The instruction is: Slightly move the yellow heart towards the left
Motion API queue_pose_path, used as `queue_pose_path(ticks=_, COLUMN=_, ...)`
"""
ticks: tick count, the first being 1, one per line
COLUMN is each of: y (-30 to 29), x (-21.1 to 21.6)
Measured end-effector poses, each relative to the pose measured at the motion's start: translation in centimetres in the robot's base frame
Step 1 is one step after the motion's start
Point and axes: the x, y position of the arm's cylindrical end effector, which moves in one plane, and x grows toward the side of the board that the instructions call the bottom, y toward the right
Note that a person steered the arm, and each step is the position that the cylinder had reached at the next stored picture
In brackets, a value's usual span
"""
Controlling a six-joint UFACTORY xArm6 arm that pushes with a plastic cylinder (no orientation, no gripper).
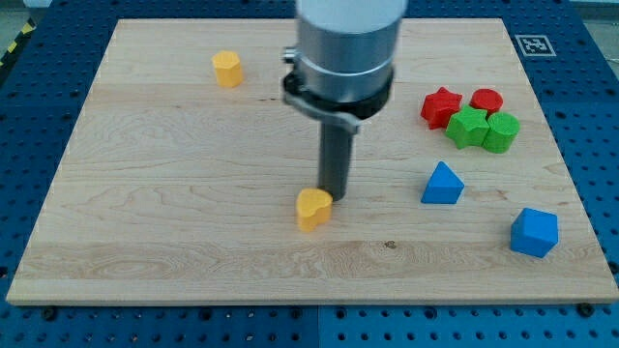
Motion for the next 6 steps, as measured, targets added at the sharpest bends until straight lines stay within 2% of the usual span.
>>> queue_pose_path(ticks=1, y=0.4, x=0.3)
queue_pose_path(ticks=2, y=3.3, x=1.4)
queue_pose_path(ticks=3, y=3.0, x=3.8)
queue_pose_path(ticks=5, y=-5.1, x=3.9)
queue_pose_path(ticks=6, y=-6.4, x=3.8)
